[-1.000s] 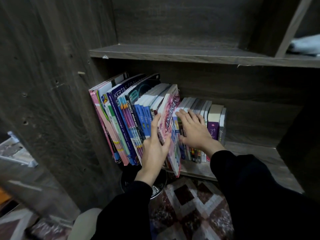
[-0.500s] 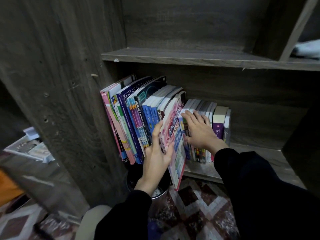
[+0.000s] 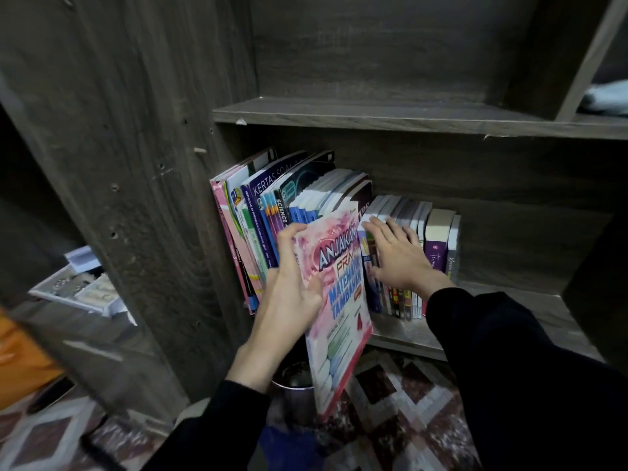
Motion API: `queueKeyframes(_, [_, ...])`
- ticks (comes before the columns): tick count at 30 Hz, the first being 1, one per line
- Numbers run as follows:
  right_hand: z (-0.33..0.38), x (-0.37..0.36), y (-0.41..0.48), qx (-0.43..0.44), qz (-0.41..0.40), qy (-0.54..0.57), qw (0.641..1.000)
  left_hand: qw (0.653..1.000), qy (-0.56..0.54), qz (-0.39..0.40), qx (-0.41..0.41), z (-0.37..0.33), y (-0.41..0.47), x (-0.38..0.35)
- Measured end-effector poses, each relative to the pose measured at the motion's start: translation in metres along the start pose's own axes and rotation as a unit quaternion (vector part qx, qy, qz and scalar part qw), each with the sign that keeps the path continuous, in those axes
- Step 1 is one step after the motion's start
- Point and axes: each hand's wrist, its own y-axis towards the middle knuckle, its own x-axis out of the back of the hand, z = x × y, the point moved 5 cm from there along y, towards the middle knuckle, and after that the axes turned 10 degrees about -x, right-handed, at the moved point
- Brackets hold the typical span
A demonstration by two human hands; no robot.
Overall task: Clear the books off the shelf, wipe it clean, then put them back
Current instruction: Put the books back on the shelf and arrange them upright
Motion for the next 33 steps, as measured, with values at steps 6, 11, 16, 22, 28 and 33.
queueKeyframes(6, [0.004, -0.001, 0.01, -0.014, 0.035, 0.026, 0.999, 0.996, 0.041, 0.081, -0.001, -0.021, 0.003, 0.051])
queueKeyframes(11, [0.015, 0.038, 0.014, -0.071, -0.061, 0.273, 0.957, 0.989, 0.081, 0.121, -0.015, -0.029, 0.007, 0.083])
queueKeyframes(16, [0.063, 0.058, 0.009, 0.059, -0.076, 0.235, 0.967, 0.985, 0.113, 0.131, -0.017, -0.03, 0.012, 0.101])
queueKeyframes(22, [0.066, 0.042, 0.007, 0.1, -0.114, 0.141, 0.978, 0.987, 0.12, 0.1, -0.024, -0.024, 0.016, 0.111])
queueKeyframes(28, [0.062, 0.041, 0.001, 0.103, -0.146, 0.124, 0.976, 0.994, 0.065, 0.082, -0.013, -0.024, 0.018, 0.118])
queueKeyframes(33, [0.049, 0.043, -0.007, 0.083, -0.165, 0.141, 0.973, 0.997, 0.037, 0.071, -0.019, -0.031, 0.023, 0.123])
